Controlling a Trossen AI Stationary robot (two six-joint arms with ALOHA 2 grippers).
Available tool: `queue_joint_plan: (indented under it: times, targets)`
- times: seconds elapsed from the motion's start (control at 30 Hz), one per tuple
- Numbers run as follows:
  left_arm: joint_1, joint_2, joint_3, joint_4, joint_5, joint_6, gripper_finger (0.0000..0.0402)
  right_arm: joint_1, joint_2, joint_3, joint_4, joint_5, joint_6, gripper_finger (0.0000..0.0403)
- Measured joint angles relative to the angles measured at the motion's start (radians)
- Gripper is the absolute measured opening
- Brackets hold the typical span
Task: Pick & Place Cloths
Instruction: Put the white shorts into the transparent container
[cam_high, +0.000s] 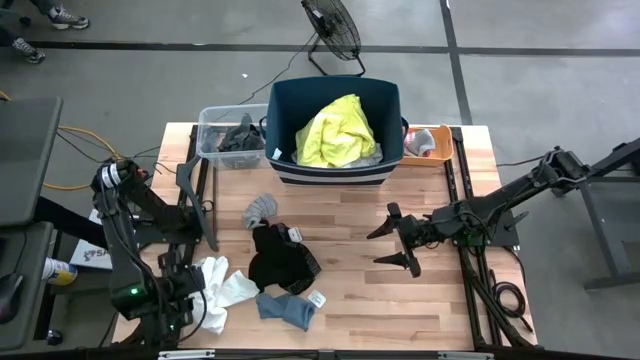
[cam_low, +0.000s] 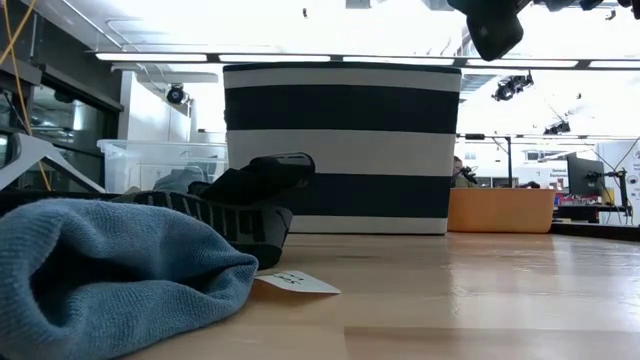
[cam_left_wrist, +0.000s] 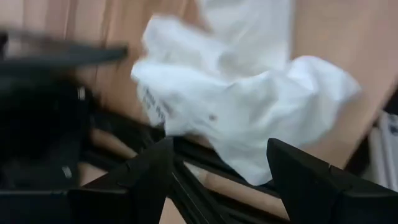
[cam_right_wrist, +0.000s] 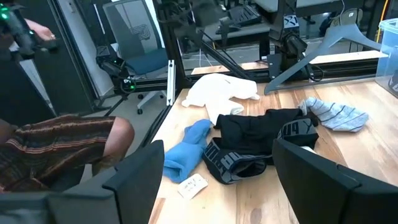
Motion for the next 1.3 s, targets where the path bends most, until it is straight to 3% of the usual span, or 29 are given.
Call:
queue_joint_plan:
  times: [0.23,0.37,0.5,0.9,1.17,1.3]
  targets:
    - [0.0,0.0,-0.09,0.129,0.045,-0.32,0.0252,0.0,0.0,0.0,0.0,0.0,0.0,0.0291]
    - [0.0,0.0,-0.128,0.248,0.015,-0.423,0.0252,0.0,0.0,0.0,-0.001,0.0,0.0,0.0291]
    - [0.001,-0.001,-0.159,0.261,-0.016,-0.505,0.0257,0.0,0.0,0.0,-0.001,0.0,0.0,0.0291]
    - [0.001,-0.001,-0.231,0.311,-0.012,-0.541,0.0332,0.0,0.001,0.0,-0.001,0.0,0.0,0.0291]
    - [0.003,-0.001,-0.337,0.493,-0.009,-0.504,0.0337,0.0,0.001,0.0,-0.001,0.0,0.0,0.0291]
    - [0.002,-0.001,-0.347,0.529,0.032,-0.37,0.0337,0.0,0.001,0.0,-0.001,0.0,0.0,0.0291]
